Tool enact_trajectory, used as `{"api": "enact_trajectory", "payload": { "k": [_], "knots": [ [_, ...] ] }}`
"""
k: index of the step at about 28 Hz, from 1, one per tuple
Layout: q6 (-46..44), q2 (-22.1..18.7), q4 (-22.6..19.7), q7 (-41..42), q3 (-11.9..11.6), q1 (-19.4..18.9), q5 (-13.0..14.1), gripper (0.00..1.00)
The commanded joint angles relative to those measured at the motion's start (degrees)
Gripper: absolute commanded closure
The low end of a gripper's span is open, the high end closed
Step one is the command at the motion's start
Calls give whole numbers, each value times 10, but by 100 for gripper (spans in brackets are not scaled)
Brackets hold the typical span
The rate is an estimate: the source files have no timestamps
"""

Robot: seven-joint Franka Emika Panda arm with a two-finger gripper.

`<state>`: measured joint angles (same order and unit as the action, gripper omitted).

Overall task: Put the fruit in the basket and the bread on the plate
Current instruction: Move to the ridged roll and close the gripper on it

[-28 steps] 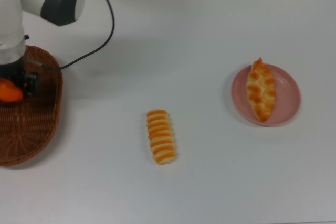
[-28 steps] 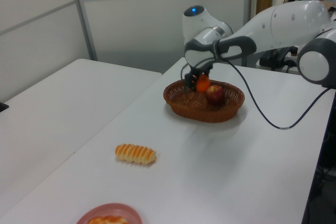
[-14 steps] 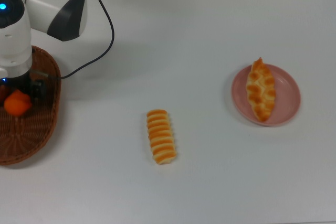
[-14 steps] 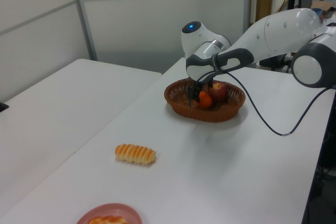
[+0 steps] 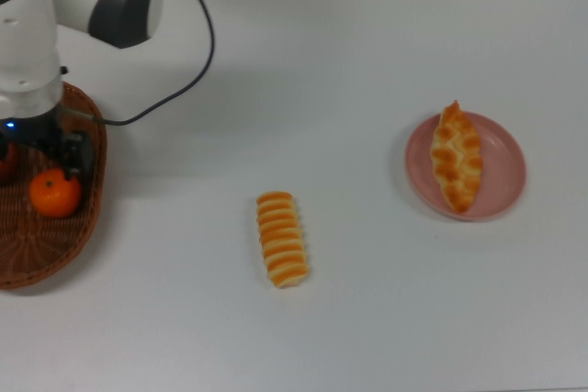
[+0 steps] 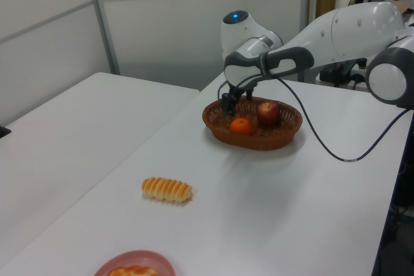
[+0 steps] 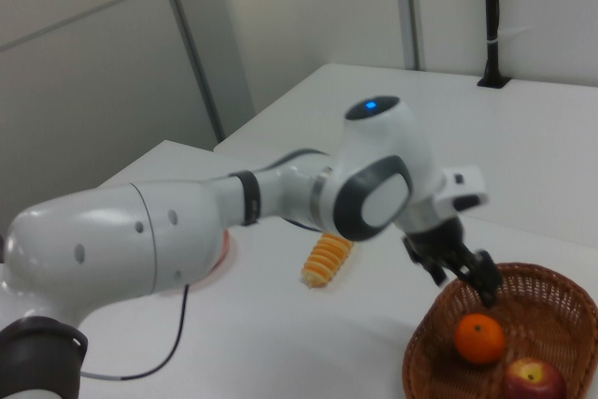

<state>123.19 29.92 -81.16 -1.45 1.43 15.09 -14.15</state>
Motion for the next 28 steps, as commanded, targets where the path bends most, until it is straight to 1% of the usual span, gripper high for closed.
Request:
{"api": "enact_trajectory", "payload": {
  "k": [1, 2, 3, 8, 9, 13, 14, 16, 19, 21, 24, 25, 26, 28],
  "knots": [
    [7, -19, -17, -2, 16, -44, 26, 0],
    [7, -19, -17, -4, 18, -54, 27, 0],
    [7, -18, -18, -2, 20, -75, 27, 0],
    [11, -6, -19, -1, 20, -124, 28, 0],
    [22, 3, -19, -7, 20, -143, 29, 0],
    [68, 18, -24, -13, 20, -173, 30, 0],
    [84, 27, -27, -16, 20, -190, 28, 0],
    [91, 37, -28, -22, 19, -202, 21, 0],
    [92, 47, -29, -27, 18, -216, 18, 0],
    [91, 50, -31, -27, 18, -219, 13, 0],
    [91, 51, -42, -28, 18, -226, -3, 0],
    [91, 51, -48, -29, 17, -231, -17, 20],
    [91, 52, -50, -29, 18, -232, -21, 31],
    [90, 52, -50, -33, 17, -232, -22, 57]
  ]
}}
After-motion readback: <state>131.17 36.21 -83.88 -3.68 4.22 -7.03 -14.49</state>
